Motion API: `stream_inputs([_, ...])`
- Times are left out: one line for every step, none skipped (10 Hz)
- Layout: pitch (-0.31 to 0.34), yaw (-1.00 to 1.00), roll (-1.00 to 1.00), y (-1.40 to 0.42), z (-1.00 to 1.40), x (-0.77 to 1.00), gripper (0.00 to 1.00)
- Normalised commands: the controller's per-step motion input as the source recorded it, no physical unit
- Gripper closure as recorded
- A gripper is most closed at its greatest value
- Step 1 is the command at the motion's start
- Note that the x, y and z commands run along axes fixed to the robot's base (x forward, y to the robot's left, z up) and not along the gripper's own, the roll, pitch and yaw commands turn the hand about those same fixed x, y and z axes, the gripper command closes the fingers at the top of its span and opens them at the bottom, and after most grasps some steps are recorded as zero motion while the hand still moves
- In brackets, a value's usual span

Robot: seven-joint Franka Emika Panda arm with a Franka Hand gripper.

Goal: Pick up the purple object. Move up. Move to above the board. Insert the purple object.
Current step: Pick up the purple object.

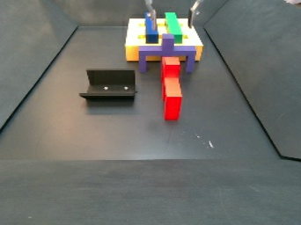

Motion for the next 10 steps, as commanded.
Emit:
stream_inputs([0.0,-0.07,0.1,-0.5,-0.3,0.2,0.0])
stream_inputs([0.0,-0.08,0.16,-0.27,-0.35,0.0,0.0])
stream_inputs([-0.007,-0.06,0.14,-0.04,-0.32,-0.05,0.0])
stream_inputs([0.0,-0.11,0.16,0.0,-0.31,0.0,0.0])
stream_inputs([0.0,-0.15,0.16,0.0,-0.31,0.0,0.0])
stream_inputs([0.0,-0.06,0.12,-0.09,-0.23,0.0,0.0])
stream_inputs([0.0,0.0,0.11,-0.1,-0.24,0.0,0.0])
stream_inputs([-0.006,0.0,0.14,-0.04,-0.27,0.0,0.0])
stream_inputs([-0.026,0.0,0.09,0.0,-0.27,0.0,0.0])
stream_inputs([-0.027,0.0,0.1,0.0,-0.24,0.0,0.0])
